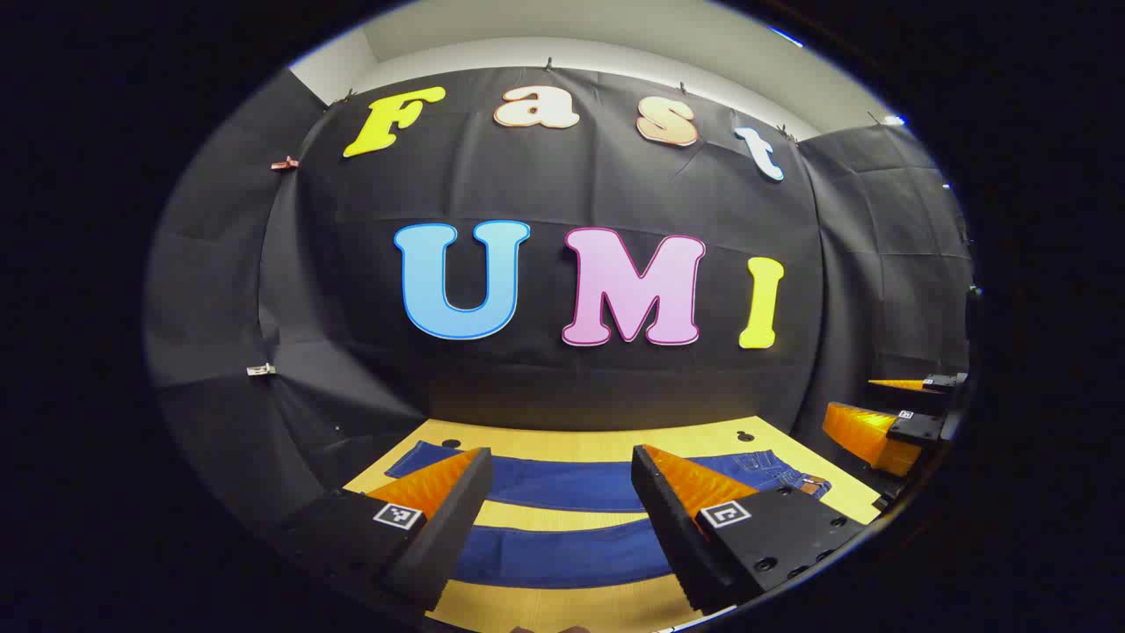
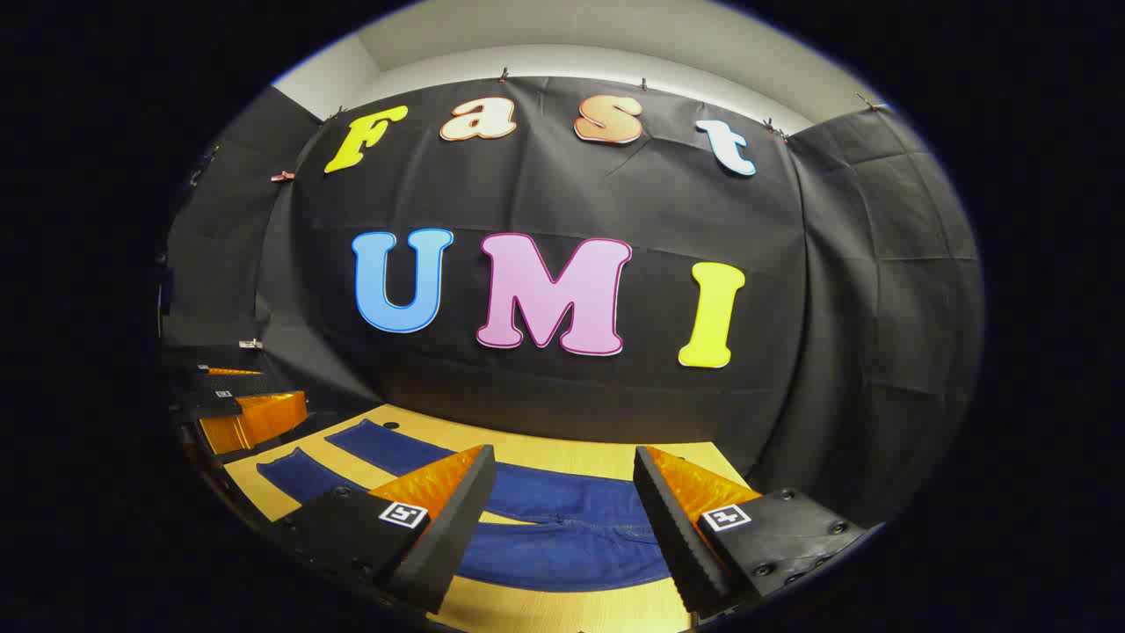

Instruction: Grasp the waist and the cuffs of the jeans and fold them to make the two legs overlap; first hold the waist and fold one-third of the jeans toward the cuffs, then hold the cuffs and fold the remaining one-third in the same direction to finish folding.

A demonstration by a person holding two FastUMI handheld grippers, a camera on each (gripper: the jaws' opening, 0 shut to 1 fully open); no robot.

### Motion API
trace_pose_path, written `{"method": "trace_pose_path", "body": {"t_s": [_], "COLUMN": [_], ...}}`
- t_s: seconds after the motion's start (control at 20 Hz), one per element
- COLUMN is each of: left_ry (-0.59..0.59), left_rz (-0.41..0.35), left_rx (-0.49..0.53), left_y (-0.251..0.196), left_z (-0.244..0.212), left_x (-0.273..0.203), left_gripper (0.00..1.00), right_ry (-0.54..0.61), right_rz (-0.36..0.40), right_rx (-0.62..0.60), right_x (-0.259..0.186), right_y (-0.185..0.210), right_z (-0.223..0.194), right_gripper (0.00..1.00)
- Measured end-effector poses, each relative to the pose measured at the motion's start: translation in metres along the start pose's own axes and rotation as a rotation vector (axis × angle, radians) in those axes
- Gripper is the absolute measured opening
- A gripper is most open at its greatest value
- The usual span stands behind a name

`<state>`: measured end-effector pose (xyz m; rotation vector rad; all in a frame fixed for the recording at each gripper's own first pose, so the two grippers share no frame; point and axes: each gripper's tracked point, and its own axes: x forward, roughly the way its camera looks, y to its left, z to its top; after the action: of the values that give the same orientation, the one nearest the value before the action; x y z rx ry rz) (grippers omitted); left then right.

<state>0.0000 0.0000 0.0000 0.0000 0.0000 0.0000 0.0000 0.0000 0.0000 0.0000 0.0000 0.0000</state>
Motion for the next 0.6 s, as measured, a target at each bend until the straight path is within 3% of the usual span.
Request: {"method": "trace_pose_path", "body": {"t_s": [0.6], "left_ry": [0.054], "left_rz": [0.023], "left_rx": [0.021], "left_y": [0.015], "left_z": [-0.018], "left_x": [0.007], "left_gripper": [0.99], "right_ry": [0.070], "right_rz": [-0.035], "right_rx": [0.036], "right_x": [0.011], "right_y": [-0.008], "right_z": [-0.019], "right_gripper": [0.97]}}
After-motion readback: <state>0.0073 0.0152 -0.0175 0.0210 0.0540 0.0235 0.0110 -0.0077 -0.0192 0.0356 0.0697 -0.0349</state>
